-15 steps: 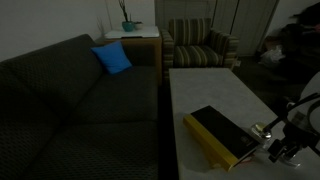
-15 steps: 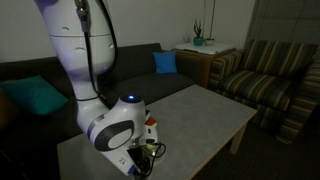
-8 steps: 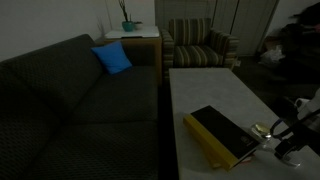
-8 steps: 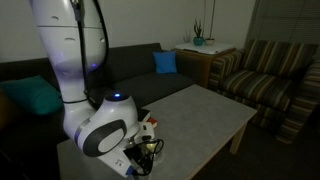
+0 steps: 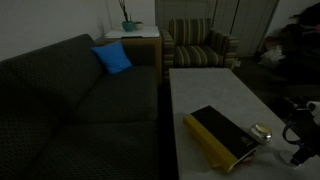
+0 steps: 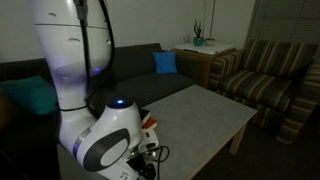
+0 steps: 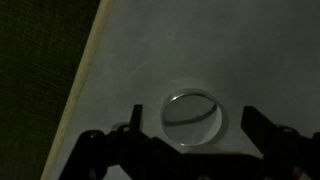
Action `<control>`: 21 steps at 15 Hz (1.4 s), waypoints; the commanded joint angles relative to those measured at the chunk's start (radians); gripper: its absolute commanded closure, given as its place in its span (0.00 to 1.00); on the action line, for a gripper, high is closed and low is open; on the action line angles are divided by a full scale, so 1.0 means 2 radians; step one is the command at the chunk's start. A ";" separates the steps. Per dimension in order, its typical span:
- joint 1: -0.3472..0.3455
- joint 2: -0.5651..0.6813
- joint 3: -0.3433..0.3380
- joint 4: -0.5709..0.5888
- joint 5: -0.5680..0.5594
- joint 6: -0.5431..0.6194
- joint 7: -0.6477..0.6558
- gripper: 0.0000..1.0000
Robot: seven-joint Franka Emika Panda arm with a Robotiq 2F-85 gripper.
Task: Pick the lid on the table and put it on the silver bottle
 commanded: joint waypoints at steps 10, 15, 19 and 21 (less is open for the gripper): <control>-0.105 0.020 0.059 0.049 -0.082 -0.065 -0.104 0.00; -0.112 0.032 0.065 0.059 -0.084 -0.069 -0.110 0.00; -0.140 0.050 0.102 0.098 -0.093 -0.110 -0.147 0.00; -0.149 0.061 0.119 0.124 -0.083 -0.144 -0.163 0.00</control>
